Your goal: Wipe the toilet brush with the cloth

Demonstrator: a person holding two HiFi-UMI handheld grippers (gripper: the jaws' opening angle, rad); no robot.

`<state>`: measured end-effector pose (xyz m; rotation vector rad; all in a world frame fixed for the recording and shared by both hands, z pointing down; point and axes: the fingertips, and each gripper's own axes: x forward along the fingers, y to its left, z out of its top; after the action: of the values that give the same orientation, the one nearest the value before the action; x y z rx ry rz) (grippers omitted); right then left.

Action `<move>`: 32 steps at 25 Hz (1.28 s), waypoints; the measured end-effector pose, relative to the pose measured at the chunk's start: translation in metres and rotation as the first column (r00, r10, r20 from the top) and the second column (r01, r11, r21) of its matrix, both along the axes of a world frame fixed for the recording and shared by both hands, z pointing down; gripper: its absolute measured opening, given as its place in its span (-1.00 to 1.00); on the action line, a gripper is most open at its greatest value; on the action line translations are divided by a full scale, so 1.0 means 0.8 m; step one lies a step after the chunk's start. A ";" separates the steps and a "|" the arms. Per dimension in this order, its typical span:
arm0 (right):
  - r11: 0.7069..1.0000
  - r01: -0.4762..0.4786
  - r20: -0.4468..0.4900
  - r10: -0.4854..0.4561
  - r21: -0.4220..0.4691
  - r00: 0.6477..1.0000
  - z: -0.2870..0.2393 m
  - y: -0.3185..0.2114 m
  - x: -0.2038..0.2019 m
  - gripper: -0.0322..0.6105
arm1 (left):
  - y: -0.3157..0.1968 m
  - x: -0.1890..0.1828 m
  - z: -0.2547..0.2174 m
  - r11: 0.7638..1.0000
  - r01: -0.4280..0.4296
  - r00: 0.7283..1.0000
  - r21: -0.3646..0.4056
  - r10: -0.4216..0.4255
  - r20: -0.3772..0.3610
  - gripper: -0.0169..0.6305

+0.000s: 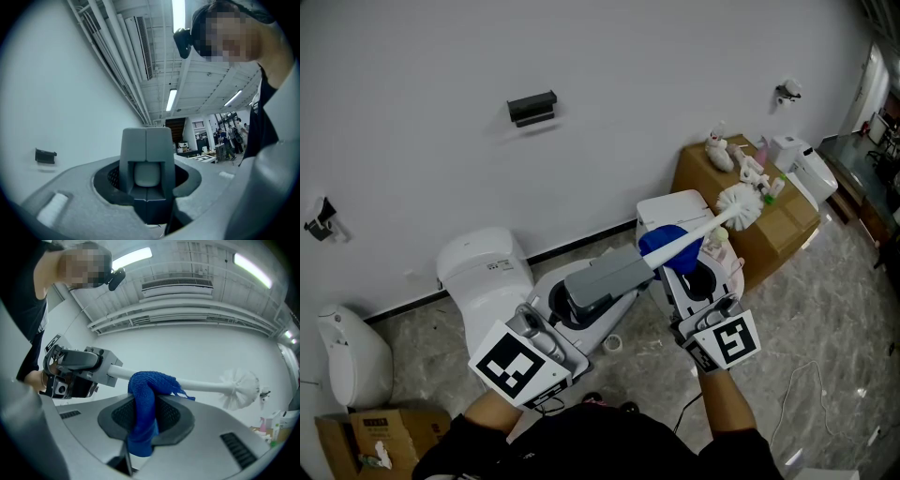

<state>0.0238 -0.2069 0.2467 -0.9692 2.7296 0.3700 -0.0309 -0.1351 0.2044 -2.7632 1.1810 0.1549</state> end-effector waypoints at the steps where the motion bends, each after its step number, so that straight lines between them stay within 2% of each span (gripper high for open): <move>1: 1.000 -0.007 0.002 0.007 0.002 1.000 -0.001 -0.001 0.002 -0.64 | 0.001 0.000 0.000 1.000 -0.001 1.000 -0.002 0.001 -0.001 -0.44; 7: 0.998 -0.060 0.004 0.060 -0.023 0.998 -0.006 -0.012 0.015 -0.64 | 0.002 0.000 -0.003 1.000 -0.007 1.000 0.008 0.007 -0.004 -0.44; 15: 0.996 -0.084 0.026 0.084 -0.004 0.996 -0.011 -0.024 0.033 -0.64 | 0.006 -0.002 -0.006 1.000 -0.015 1.000 0.012 0.015 -0.011 -0.44; 32: 0.986 -0.167 0.056 0.168 -0.028 0.984 -0.014 -0.052 0.075 -0.64 | 0.007 -0.002 -0.007 0.999 -0.030 0.999 0.010 0.031 -0.012 -0.44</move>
<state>0.0837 -0.2489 0.2357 -1.2014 2.6140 0.3333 -0.0322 -0.1294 0.1992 -2.7764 1.1381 0.1808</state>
